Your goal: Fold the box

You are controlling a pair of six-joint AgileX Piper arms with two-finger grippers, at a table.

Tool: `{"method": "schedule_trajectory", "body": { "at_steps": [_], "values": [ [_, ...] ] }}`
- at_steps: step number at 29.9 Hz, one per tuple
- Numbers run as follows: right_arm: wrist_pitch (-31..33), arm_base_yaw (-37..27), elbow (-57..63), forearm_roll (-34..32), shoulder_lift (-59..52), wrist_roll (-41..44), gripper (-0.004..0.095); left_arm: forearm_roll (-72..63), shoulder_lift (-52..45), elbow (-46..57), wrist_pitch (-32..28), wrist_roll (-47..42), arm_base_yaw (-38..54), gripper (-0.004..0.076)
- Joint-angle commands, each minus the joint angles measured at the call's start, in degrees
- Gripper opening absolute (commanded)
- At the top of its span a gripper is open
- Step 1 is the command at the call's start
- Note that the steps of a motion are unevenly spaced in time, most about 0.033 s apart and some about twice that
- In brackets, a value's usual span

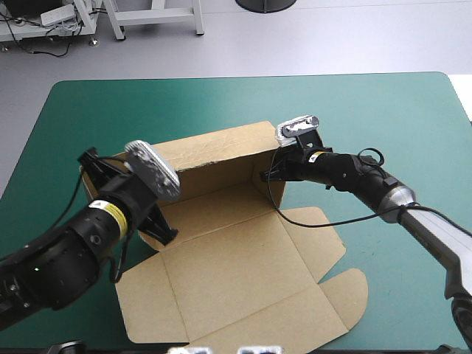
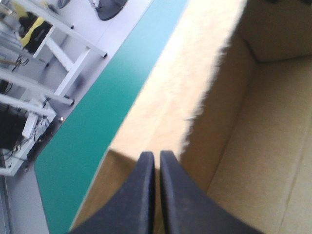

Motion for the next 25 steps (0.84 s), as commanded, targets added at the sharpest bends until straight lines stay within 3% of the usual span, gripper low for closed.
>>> {"method": "schedule_trajectory", "body": {
  "at_steps": [1,8,12,18,25],
  "values": [
    [5.78,-1.76,-3.91,-8.93,-3.03,7.66,-0.0008,2.90,-0.86,-5.85,-0.27,-1.25,8.12,0.0004],
    [19.90,-1.76,-11.48,-21.50,-7.13,18.45,-0.0008,-9.63,-0.86,-13.45,0.03,1.69,25.67,0.0004],
    [26.71,-1.76,-14.95,-21.76,-9.77,18.58,-0.0008,-19.20,-0.86,-15.14,1.47,4.19,30.90,0.0003],
    [41.16,-1.76,-21.65,-21.76,-10.70,19.07,-0.0008,-20.35,-0.86,-15.01,2.53,4.61,34.85,0.0004],
    [46.02,-1.76,-23.14,-25.79,-10.70,20.14,-0.0008,-23.48,0.86,-15.01,1.86,9.28,45.99,0.0004]
  ]
}}
